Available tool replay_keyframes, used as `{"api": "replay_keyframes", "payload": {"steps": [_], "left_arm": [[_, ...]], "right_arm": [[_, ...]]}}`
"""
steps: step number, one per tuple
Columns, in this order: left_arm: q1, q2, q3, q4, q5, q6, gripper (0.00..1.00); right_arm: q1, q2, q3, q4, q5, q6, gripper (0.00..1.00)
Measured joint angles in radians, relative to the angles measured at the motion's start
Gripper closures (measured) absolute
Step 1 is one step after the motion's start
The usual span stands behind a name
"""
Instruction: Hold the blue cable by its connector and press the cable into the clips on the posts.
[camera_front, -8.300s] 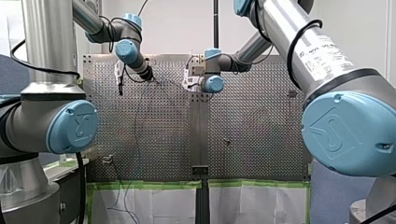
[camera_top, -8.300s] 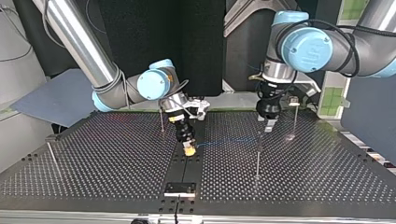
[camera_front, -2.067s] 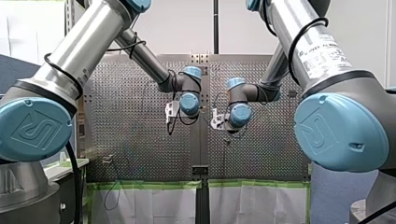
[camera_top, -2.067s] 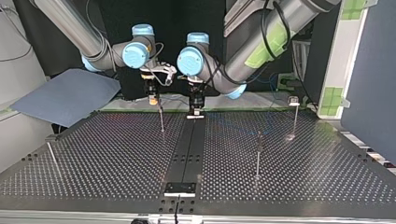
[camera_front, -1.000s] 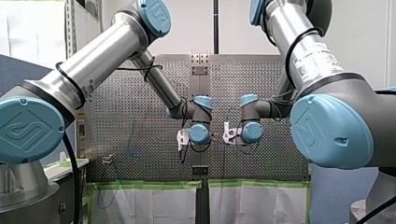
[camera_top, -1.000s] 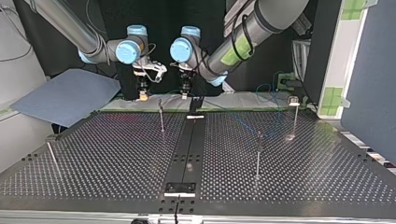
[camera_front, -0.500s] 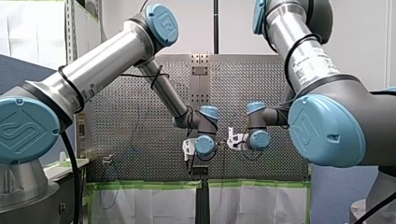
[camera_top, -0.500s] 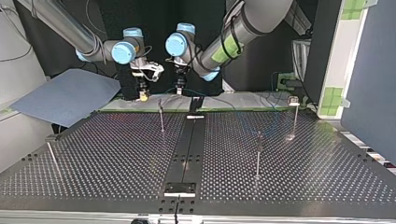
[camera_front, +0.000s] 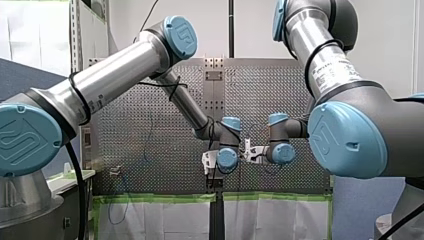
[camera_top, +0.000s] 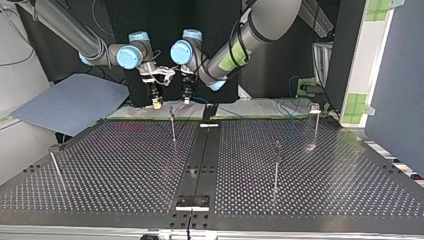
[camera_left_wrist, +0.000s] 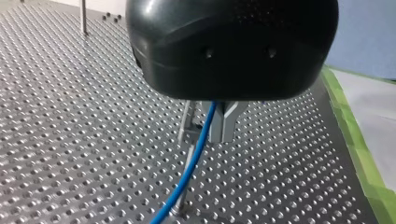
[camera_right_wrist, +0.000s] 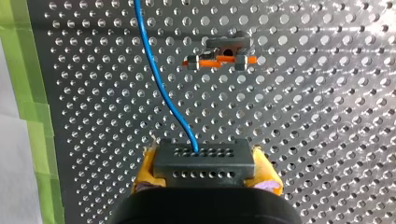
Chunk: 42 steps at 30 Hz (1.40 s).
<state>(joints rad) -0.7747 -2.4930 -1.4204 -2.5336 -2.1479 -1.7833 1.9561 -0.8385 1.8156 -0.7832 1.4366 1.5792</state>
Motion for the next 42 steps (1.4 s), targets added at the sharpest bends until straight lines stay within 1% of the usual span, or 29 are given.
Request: {"api": "replay_keyframes", "payload": {"steps": [3, 7, 11, 17, 21, 24, 27, 35, 38, 42], "left_arm": [[0.004, -0.008, 0.006, -0.001, -0.006, 0.000, 1.00], [0.007, -0.009, 0.008, 0.002, -0.009, -0.001, 1.00], [0.008, -0.010, 0.009, 0.013, -0.010, -0.001, 1.00], [0.008, -0.011, 0.012, 0.029, -0.005, -0.001, 1.00], [0.007, -0.032, 0.036, 0.017, -0.003, -0.001, 1.00], [0.004, -0.056, 0.061, -0.004, -0.001, -0.003, 1.00], [0.006, -0.077, 0.084, -0.022, -0.002, -0.011, 1.00], [0.019, -0.089, 0.140, -0.029, 0.008, -0.020, 1.00], [0.024, -0.089, 0.147, -0.026, 0.015, -0.021, 1.00], [0.032, -0.089, 0.150, -0.021, 0.018, -0.022, 1.00]], "right_arm": [[-0.012, 0.000, 0.000, -0.002, -0.026, -0.010, 1.00], [-0.031, 0.000, 0.000, -0.002, -0.058, -0.015, 1.00], [-0.050, 0.000, 0.000, -0.001, -0.090, -0.017, 1.00], [-0.077, 0.001, 0.000, -0.005, -0.146, -0.020, 1.00], [-0.092, 0.001, 0.000, -0.011, -0.183, -0.018, 1.00], [-0.103, 0.001, 0.000, -0.012, -0.200, -0.018, 1.00], [-0.114, 0.001, 0.000, -0.012, -0.206, -0.017, 1.00], [-0.147, 0.002, 0.000, -0.016, -0.229, -0.012, 1.00], [-0.160, 0.001, 0.000, -0.021, -0.246, -0.005, 1.00], [-0.174, 0.002, 0.000, -0.030, -0.273, 0.008, 1.00]]}}
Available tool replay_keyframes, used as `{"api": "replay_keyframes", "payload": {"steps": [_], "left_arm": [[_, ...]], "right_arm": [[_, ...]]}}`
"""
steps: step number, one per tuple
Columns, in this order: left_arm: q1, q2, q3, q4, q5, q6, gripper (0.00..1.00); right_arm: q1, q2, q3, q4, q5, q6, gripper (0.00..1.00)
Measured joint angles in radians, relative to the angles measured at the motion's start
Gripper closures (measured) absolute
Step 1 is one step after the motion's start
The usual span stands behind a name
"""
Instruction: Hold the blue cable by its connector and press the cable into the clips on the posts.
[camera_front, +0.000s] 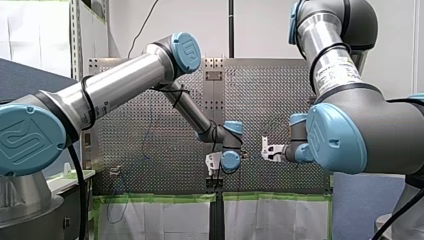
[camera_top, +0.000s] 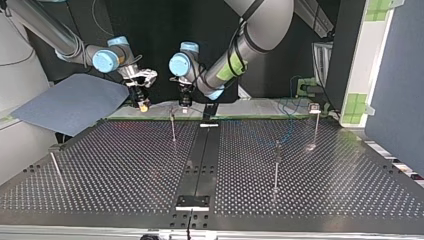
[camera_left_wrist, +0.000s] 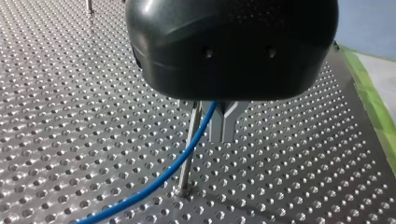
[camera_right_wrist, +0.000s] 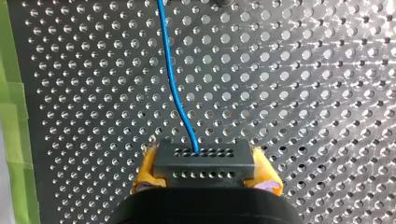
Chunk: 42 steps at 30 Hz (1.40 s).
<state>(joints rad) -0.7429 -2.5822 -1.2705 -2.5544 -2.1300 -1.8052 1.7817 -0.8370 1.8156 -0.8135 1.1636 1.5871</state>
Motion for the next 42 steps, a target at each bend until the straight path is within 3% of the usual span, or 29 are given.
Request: {"api": "replay_keyframes", "payload": {"steps": [9, 15, 30, 42], "left_arm": [[0.010, 0.000, 0.001, 0.002, 0.023, 0.000, 1.00], [0.012, 0.000, 0.001, 0.000, 0.054, 0.000, 1.00], [0.035, 0.000, 0.016, -0.020, 0.092, -0.006, 1.00], [0.049, 0.000, 0.060, -0.045, 0.094, -0.006, 1.00]], "right_arm": [[-0.025, 0.001, -0.001, -0.010, -0.037, 0.032, 1.00], [-0.039, 0.001, -0.002, -0.013, -0.053, 0.043, 1.00], [-0.049, 0.002, -0.020, -0.008, -0.081, 0.051, 1.00], [-0.050, 0.002, -0.048, 0.000, -0.076, 0.052, 1.00]]}}
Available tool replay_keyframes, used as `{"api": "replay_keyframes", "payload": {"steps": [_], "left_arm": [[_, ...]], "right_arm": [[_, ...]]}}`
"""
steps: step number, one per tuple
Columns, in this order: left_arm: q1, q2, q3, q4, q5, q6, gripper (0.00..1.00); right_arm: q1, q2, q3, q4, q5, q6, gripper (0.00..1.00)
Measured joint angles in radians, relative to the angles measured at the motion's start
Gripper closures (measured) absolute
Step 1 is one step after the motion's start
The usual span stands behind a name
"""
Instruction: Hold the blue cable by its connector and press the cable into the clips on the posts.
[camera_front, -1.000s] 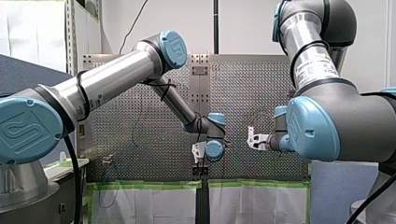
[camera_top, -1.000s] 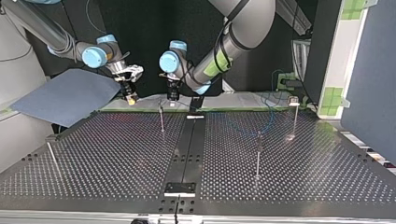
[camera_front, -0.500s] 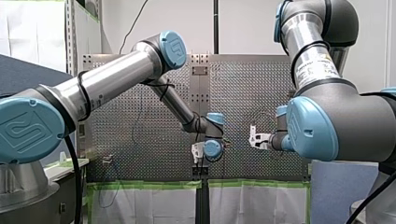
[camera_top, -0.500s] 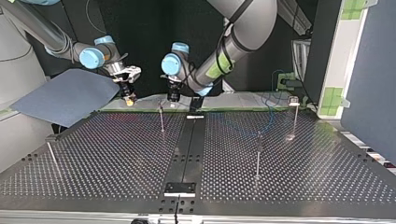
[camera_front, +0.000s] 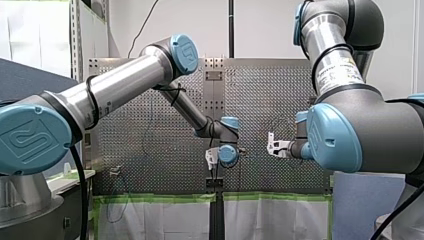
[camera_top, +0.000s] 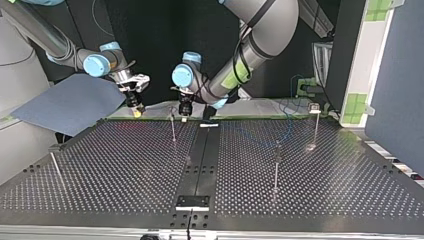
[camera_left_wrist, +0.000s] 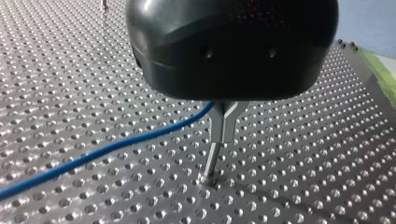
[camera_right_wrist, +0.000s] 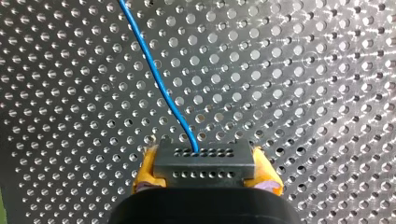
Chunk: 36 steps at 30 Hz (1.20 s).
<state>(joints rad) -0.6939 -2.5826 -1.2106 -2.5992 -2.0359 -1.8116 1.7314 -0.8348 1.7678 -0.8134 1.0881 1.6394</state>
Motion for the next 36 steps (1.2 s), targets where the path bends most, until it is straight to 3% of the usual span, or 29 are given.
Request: {"api": "replay_keyframes", "payload": {"steps": [7, 15, 17, 24, 26, 36], "left_arm": [[0.005, 0.000, 0.000, -0.013, 0.007, 0.002, 1.00], [-0.019, 0.000, 0.001, -0.027, 0.003, 0.027, 1.00], [-0.025, 0.000, 0.001, -0.040, 0.003, 0.032, 1.00], [-0.044, 0.001, 0.001, -0.079, -0.001, 0.038, 1.00], [-0.042, 0.001, 0.001, -0.078, 0.000, 0.038, 1.00], [-0.033, 0.001, 0.001, -0.075, 0.005, 0.035, 1.00]], "right_arm": [[-0.003, 0.000, -0.010, 0.005, 0.008, 0.005, 1.00], [-0.002, 0.001, -0.011, 0.029, 0.011, -0.009, 1.00], [-0.003, 0.001, -0.011, 0.037, 0.016, -0.016, 1.00], [-0.003, 0.000, -0.009, 0.089, 0.046, -0.068, 1.00], [-0.003, -0.001, -0.009, 0.094, 0.048, -0.073, 1.00], [-0.004, -0.001, -0.010, 0.079, 0.044, -0.059, 1.00]]}}
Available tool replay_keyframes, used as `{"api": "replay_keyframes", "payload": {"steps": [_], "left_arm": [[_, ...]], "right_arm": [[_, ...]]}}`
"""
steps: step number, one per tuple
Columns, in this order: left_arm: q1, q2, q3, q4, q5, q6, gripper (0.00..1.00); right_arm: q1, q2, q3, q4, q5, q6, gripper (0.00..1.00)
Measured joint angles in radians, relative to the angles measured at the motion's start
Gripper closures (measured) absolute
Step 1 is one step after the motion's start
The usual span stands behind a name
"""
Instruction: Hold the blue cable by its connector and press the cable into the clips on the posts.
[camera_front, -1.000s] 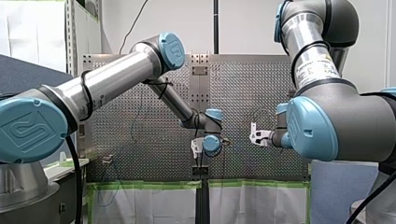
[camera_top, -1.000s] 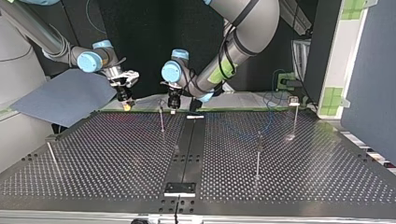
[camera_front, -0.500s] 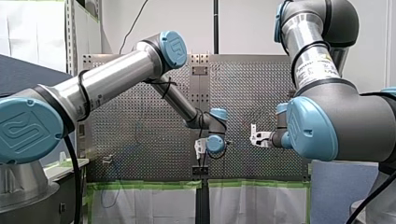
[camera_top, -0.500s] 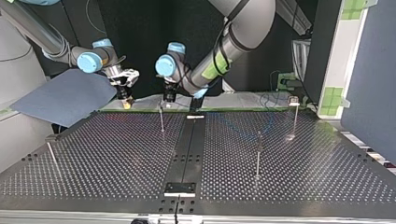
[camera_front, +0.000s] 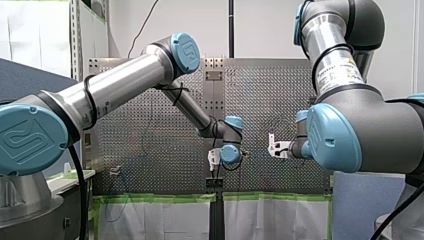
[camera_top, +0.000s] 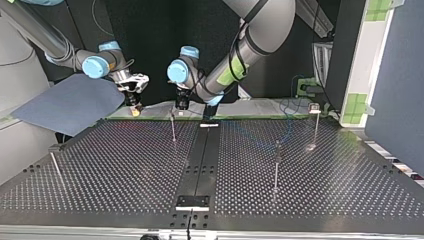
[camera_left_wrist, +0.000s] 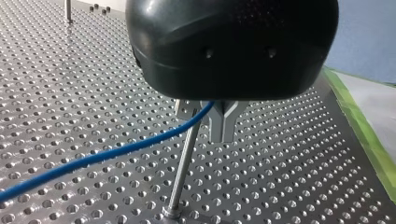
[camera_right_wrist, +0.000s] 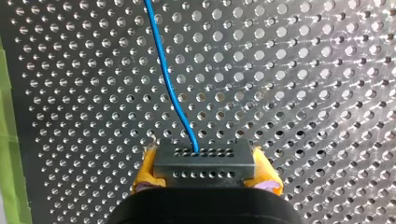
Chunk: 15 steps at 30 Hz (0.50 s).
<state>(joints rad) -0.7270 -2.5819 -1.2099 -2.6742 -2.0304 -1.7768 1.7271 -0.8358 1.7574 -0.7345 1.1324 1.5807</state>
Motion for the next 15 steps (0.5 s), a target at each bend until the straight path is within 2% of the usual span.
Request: {"api": "replay_keyframes", "payload": {"steps": [15], "left_arm": [[-0.008, 0.001, 0.000, -0.017, 0.030, -0.026, 1.00]], "right_arm": [[-0.003, 0.000, -0.018, -0.010, -0.015, 0.020, 1.00]]}}
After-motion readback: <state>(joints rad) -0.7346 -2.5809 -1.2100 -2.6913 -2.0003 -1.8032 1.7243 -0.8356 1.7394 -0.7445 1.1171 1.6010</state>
